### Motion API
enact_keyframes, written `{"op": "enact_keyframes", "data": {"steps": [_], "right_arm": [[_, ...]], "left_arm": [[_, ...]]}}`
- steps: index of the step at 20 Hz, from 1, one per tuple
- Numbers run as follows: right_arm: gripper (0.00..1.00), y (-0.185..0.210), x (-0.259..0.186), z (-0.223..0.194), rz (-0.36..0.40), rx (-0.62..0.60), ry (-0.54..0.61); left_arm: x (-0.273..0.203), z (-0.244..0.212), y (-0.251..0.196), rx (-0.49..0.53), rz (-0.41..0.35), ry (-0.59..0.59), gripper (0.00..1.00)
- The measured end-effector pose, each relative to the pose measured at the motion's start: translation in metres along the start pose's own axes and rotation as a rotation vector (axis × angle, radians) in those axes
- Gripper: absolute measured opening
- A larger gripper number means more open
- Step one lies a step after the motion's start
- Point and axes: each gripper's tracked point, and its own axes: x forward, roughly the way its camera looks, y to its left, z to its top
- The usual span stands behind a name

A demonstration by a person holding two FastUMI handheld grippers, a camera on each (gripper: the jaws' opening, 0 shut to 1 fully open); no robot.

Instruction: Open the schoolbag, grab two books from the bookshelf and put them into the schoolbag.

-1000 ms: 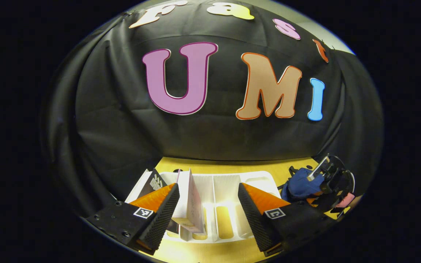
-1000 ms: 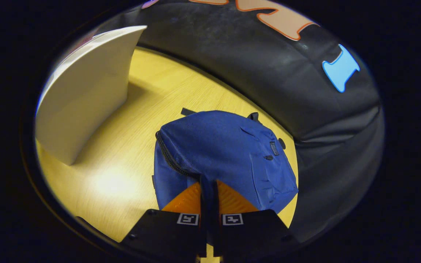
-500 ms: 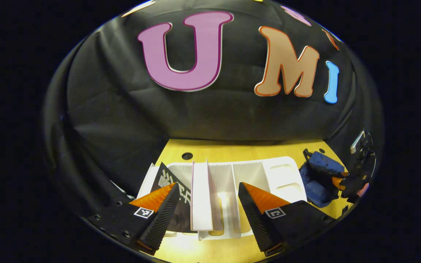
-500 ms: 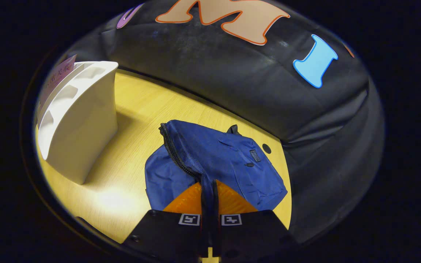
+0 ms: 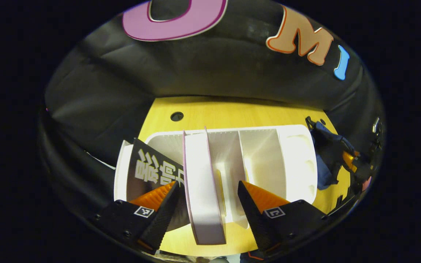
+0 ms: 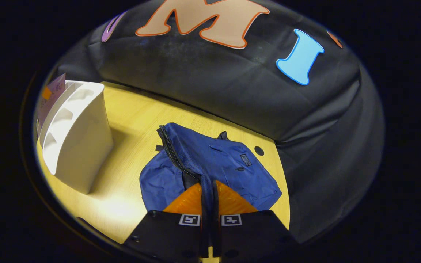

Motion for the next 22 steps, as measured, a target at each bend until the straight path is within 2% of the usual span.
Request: {"op": "enact_keyframes", "data": {"steps": [2,5,6,7,8,10,12,18,22], "right_arm": [[0.07,-0.003,0.001,0.002,0.000,0.017,-0.001],[0.07,-0.005,0.000,0.003,-0.004,0.012,-0.005],[0.07,-0.005,0.001,0.003,-0.005,0.009,-0.006],[0.07,-0.005,0.001,0.004,-0.006,0.008,-0.008],[0.07,-0.005,0.001,0.003,-0.006,0.010,-0.008],[0.07,-0.007,0.000,0.004,-0.008,0.018,-0.012],[0.06,-0.010,0.000,0.003,-0.010,0.027,-0.010],[0.07,-0.016,-0.004,0.008,-0.034,0.029,-0.027],[0.07,-0.020,-0.007,0.008,-0.029,0.052,-0.037]], "left_arm": [[0.007,-0.004,-0.005,0.021,-0.035,0.068,0.93],[0.014,-0.010,-0.010,0.025,-0.058,0.154,0.80],[0.015,-0.011,-0.008,0.022,-0.049,0.179,0.75],[0.017,-0.015,-0.007,0.018,-0.052,0.201,0.60],[0.017,-0.016,-0.007,0.018,-0.054,0.219,0.50],[0.025,-0.026,-0.008,-0.010,-0.063,0.273,0.43],[0.024,-0.031,-0.004,-0.014,-0.054,0.312,0.41],[0.017,-0.035,-0.005,-0.058,-0.041,0.326,0.39],[-0.003,-0.026,-0.006,-0.145,-0.047,0.255,0.38]]}}
